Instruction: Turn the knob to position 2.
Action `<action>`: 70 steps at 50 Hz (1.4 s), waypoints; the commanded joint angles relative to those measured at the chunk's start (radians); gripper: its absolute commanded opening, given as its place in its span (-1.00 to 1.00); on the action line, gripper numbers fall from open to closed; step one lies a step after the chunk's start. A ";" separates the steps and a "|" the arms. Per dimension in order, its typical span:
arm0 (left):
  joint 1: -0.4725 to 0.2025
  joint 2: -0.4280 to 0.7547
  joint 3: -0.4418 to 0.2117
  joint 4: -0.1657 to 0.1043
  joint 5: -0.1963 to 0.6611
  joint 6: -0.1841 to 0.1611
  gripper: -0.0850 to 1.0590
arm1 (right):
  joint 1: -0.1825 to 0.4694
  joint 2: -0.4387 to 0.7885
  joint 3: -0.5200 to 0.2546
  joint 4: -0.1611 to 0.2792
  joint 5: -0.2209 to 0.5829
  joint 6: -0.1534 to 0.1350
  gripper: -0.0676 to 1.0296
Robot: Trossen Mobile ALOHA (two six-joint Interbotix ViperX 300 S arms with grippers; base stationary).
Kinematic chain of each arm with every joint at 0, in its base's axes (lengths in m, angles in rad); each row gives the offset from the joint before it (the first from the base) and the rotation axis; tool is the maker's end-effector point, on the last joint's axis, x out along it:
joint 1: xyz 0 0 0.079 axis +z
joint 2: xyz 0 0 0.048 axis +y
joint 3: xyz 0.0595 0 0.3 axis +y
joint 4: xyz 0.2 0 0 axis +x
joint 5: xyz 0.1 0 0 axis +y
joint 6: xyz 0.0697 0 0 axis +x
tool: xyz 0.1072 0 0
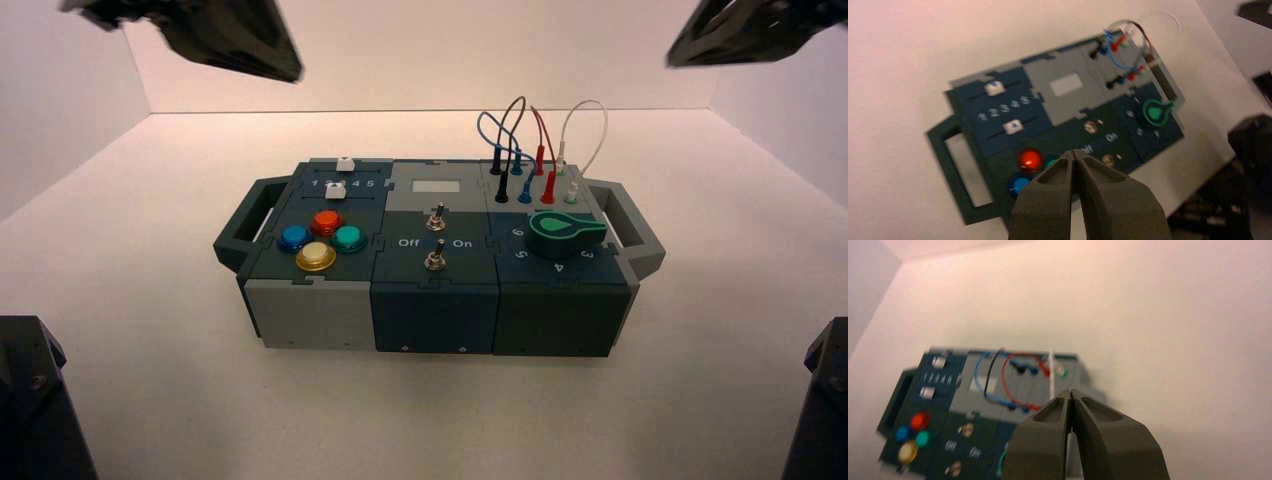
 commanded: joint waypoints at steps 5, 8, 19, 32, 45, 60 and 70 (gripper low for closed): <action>-0.064 0.077 -0.064 -0.003 -0.003 -0.006 -0.91 | 0.081 0.135 -0.075 0.046 0.048 0.003 -0.92; -0.089 0.104 -0.074 -0.003 -0.003 -0.006 -0.91 | 0.104 0.166 -0.084 0.072 0.069 0.005 -0.92; -0.120 0.158 -0.092 -0.003 -0.003 -0.003 -0.91 | 0.117 0.176 -0.064 0.115 0.146 0.005 -0.92; -0.120 0.167 -0.098 0.000 -0.003 0.002 -0.91 | 0.117 0.184 -0.029 0.146 0.207 0.005 -0.92; -0.120 0.172 -0.097 0.002 -0.006 0.006 -0.91 | 0.126 0.225 -0.009 0.164 0.225 0.003 -0.92; -0.120 0.193 -0.100 0.005 -0.006 0.014 -0.91 | 0.140 0.288 -0.015 0.167 0.227 0.000 -0.92; -0.120 0.209 -0.103 0.011 -0.008 0.018 -0.91 | 0.160 0.345 -0.026 0.167 0.224 -0.002 -0.92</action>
